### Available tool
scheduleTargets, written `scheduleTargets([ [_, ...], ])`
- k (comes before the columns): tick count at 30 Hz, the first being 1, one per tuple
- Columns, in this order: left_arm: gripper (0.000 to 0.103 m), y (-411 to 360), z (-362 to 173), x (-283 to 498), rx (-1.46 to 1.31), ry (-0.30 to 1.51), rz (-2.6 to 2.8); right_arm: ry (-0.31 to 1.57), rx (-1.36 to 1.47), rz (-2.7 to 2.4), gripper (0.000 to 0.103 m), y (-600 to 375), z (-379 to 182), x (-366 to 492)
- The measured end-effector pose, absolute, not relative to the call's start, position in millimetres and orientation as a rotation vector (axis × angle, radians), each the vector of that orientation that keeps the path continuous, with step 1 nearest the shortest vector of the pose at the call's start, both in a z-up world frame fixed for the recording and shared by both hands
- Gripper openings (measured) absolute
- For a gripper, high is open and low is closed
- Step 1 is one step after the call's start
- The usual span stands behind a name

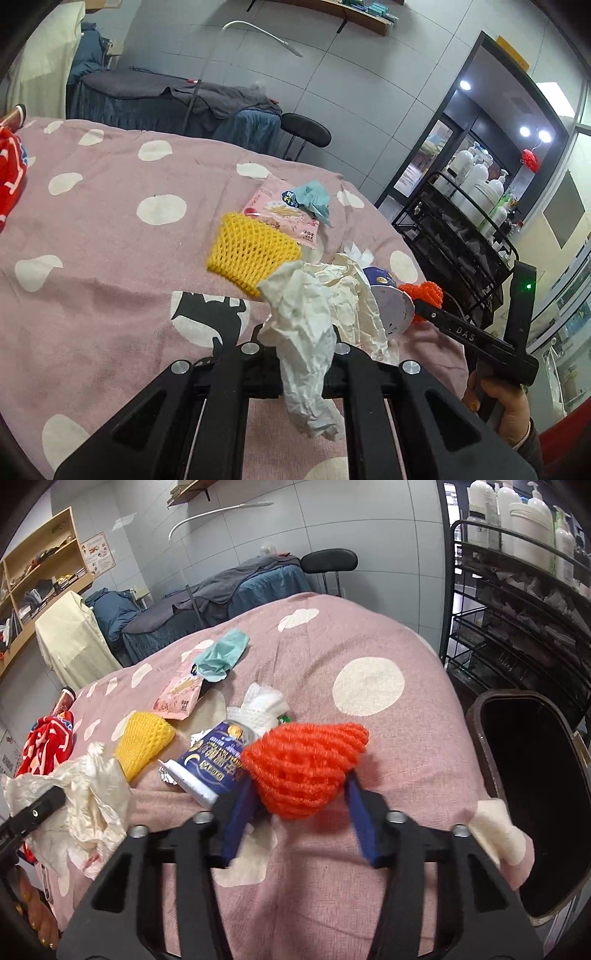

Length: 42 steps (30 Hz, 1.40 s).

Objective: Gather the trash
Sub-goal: 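Carry the orange net to the bin and open the right tool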

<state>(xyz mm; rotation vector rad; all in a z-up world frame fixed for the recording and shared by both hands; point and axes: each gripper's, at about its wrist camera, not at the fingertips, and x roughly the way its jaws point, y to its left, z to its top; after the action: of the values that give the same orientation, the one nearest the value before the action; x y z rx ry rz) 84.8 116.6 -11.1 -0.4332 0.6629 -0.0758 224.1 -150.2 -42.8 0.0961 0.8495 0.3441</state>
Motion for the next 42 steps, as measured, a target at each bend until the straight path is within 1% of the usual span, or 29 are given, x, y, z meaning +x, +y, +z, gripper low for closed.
scheduleTargets([
  [1,0.008,116,-10,85,-0.429,0.66,-0.073,0.851,0.098,0.345,0.027,-150,-44,224],
  [2,0.008,116,-9,86,-0.423,0.66,-0.072,0.85,0.1,0.347,0.025,-151,-44,223],
  [3,0.008,115,-9,86,-0.422,0.66,-0.074,0.846,0.102,0.349,0.021,-151,-44,221],
  [6,0.008,113,-9,86,-0.422,0.661,-0.086,0.825,0.099,0.345,0.018,-154,-40,214],
  [23,0.008,65,22,83,-0.358,0.589,-0.213,0.634,0.117,0.32,0.017,-194,-1,137],
  [35,0.008,3,33,99,-0.291,0.569,-0.366,0.538,0.155,0.181,0.017,-251,12,100],
  [42,0.008,-44,35,113,-0.235,0.576,-0.452,0.531,0.182,0.052,0.017,-302,9,96],
])
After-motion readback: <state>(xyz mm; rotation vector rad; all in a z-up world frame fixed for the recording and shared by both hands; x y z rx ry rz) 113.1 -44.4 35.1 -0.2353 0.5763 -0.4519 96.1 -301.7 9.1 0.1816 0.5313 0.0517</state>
